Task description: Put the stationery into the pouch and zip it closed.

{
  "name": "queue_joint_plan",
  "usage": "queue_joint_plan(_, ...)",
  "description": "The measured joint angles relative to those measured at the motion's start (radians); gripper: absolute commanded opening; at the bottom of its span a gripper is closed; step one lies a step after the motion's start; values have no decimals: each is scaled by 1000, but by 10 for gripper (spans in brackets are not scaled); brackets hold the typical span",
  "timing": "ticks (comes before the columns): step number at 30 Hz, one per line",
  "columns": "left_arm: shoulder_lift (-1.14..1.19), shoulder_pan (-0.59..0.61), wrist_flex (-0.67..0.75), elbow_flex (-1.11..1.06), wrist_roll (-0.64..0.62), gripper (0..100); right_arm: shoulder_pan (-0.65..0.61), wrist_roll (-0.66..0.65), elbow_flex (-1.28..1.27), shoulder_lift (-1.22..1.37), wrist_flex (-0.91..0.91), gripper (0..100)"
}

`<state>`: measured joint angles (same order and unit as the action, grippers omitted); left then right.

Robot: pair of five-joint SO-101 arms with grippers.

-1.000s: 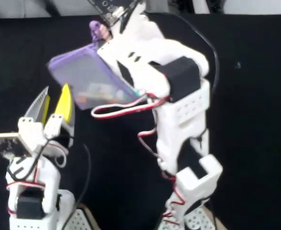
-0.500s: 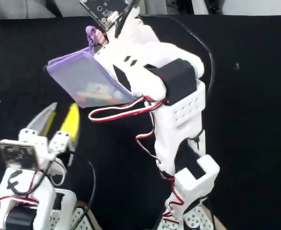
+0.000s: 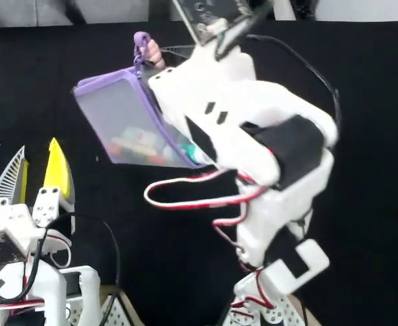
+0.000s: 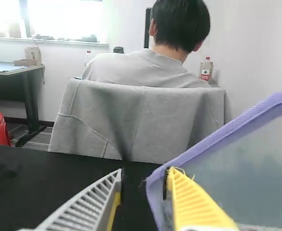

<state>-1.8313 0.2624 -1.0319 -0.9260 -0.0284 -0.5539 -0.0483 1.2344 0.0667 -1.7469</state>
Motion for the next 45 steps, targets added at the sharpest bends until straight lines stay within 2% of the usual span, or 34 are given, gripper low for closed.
queue_joint_plan(4, 0, 14, 0, -8, 0, 165, 0, 6, -92, -106, -3, 11)
queue_joint_plan(11, 0, 17, 0, -8, 0, 164, 0, 6, -546, -334, -3, 11)
queue_joint_plan(16, 0, 17, 0, -8, 0, 163, 60, -23, -644, -400, -3, 11)
queue_joint_plan(20, 0, 17, 0, -20, 0, 163, 144, -60, -647, -397, -3, 11)
queue_joint_plan(30, 0, 17, 0, -84, 0, 166, 178, -84, -749, -307, 12, 11)
queue_joint_plan(34, 0, 18, -20, -115, 0, 166, 115, -91, -681, -221, 60, 11)
queue_joint_plan(39, 0, 25, -78, -117, 48, 163, -23, -97, -493, -91, 12, 11)
queue_joint_plan(45, 0, 25, -80, -138, 72, 165, -38, -100, -365, 8, 8, 11)
